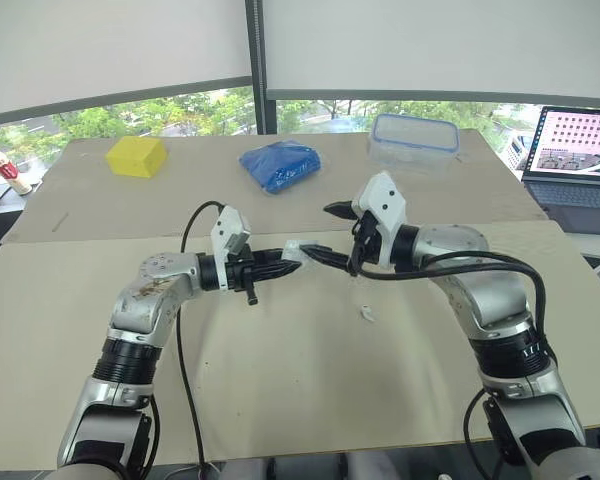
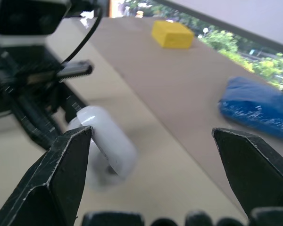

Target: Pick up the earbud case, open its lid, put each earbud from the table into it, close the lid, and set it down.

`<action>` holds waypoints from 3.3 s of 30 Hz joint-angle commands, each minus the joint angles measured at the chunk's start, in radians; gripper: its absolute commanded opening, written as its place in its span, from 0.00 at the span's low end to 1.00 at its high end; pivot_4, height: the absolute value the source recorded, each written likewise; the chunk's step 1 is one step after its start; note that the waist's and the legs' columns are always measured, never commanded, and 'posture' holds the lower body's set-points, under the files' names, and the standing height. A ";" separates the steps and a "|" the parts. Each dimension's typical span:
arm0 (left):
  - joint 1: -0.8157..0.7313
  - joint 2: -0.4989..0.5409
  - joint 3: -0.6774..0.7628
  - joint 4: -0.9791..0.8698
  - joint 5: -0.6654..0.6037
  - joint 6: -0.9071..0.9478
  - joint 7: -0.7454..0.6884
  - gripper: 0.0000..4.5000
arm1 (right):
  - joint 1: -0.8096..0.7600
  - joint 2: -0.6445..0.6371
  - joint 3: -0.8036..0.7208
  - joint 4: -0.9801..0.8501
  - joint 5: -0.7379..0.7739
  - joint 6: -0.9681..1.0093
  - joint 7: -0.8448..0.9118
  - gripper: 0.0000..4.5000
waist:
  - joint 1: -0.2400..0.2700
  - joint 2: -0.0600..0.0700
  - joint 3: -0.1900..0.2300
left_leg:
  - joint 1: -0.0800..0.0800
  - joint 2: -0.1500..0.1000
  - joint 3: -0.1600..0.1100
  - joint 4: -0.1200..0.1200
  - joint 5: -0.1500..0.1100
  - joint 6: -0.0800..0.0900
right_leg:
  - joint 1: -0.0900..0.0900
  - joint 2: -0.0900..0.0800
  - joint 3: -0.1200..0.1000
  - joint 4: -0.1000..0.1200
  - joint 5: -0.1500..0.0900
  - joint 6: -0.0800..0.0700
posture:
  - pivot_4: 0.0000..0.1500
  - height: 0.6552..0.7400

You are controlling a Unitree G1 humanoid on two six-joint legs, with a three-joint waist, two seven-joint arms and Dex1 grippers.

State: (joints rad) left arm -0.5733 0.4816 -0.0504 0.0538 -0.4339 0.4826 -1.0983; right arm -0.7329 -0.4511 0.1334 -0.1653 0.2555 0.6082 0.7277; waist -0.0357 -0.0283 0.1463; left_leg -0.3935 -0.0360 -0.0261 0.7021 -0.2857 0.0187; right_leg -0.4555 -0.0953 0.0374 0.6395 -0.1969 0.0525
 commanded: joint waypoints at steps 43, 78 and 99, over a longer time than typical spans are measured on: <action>-0.004 -0.011 0.006 -0.028 -0.016 -0.013 0.002 0.12 | -0.019 -0.016 -0.074 0.026 0.061 0.003 -0.024 1.00 | 0.001 0.000 0.000 | 0.000 0.000 0.000 0.000 0.000 0.000 | 0.000 0.000 0.000 -0.001 0.000 0.000 | 1.00 1.00; 0.056 -0.129 0.230 -0.022 0.117 -0.302 0.609 0.12 | 0.586 -0.023 -0.050 -0.286 -0.062 0.193 -0.293 1.00 | 0.024 -0.001 0.000 | 0.002 0.000 0.001 -0.001 0.000 0.000 | 0.002 0.001 0.001 -0.002 0.000 0.000 | 1.00 1.00; 0.062 -0.137 0.208 -0.013 0.118 -0.313 0.597 0.12 | 0.532 -0.116 -0.040 -0.243 -0.044 0.211 -0.221 0.08 | 0.025 -0.001 0.000 | 0.013 0.001 0.000 -0.005 -0.001 0.001 | 0.017 0.001 -0.002 -0.014 0.000 0.000 | 1.00 1.00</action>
State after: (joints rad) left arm -0.5040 0.3454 0.1597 0.0743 -0.3150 0.1903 -0.4961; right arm -0.1783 -0.5411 0.1092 -0.4120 0.2114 0.8484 0.4782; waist -0.0109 -0.0290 0.1459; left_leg -0.3802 -0.0355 -0.0264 0.6972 -0.2863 0.0195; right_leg -0.4386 -0.0947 0.0360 0.6251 -0.1969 0.0526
